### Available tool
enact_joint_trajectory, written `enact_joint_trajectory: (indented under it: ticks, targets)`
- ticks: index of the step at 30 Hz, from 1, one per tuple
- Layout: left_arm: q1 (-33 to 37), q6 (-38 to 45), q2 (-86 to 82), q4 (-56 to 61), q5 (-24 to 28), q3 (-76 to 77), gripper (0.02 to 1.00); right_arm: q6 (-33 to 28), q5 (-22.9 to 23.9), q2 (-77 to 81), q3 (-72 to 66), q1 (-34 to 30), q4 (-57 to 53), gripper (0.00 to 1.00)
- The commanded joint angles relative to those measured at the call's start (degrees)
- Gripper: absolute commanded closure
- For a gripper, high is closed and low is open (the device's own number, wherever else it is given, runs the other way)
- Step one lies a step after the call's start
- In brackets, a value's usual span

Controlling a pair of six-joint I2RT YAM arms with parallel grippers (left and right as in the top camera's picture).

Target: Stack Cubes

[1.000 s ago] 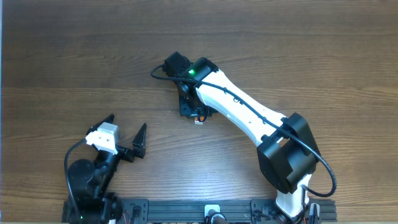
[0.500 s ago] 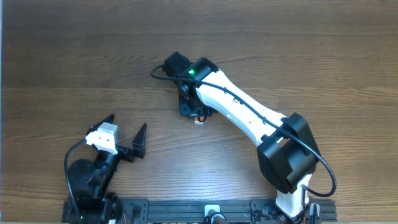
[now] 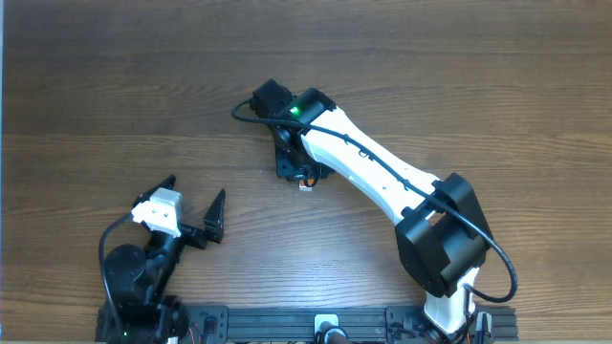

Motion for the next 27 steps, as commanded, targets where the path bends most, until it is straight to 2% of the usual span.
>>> enact_joint_trajectory:
  ticks: [1,5,10,13,14,15,16,20,22,24,27]
  targets:
    - [-0.26,-0.61,-0.31,0.00,-0.42,-0.33,0.018,0.17,1.14,-0.35,-0.48,0.59,0.11,0.684]
    - [-0.26,-0.61,-0.31,0.00,-0.42,-0.33,0.018,0.17,1.14,-0.35,-0.48,0.59,0.11,0.654]
    - [-0.26,-0.61,-0.31,0.00,-0.42,-0.33,0.018,0.17,1.14,-0.35,-0.48,0.59,0.07,0.496]
    - [-0.26,-0.61,-0.31,0.00,-0.42,-0.33,0.018,0.17,1.14,-0.35,-0.48,0.59,0.04,0.314]
    - [-0.26,-0.61,-0.31,0.00,-0.42,-0.33,0.018,0.17,1.14,-0.35,-0.48,0.59,0.04,0.226]
    - [-0.26,-0.61,-0.31,0.00,-0.42,-0.33,0.018,0.17,1.14,-0.35,-0.48,0.59,0.04,0.088]
    - [-0.26,-0.61,-0.31,0.00,-0.42,-0.33,0.018,0.17,1.14,-0.35,-0.48,0.59,0.04,0.009]
    - [-0.26,-0.61,-0.31,0.00,-0.42,-0.33,0.018,0.15,1.42,-0.35,0.63,0.28,-1.20,0.007]
    - [-0.26,-0.61,-0.31,0.00,-0.42,-0.33,0.018,0.07,3.21,-0.35,2.99,0.13,-3.58,0.007]
    - [-0.26,-0.61,-0.31,0.00,-0.42,-0.33,0.018,-1.14,5.18,-0.35,5.53,0.04,-4.98,0.009]
    - [-0.26,-0.61,-0.31,0.00,-0.42,-0.33,0.020,-3.76,5.62,-0.35,10.99,-0.33,-6.08,0.009]
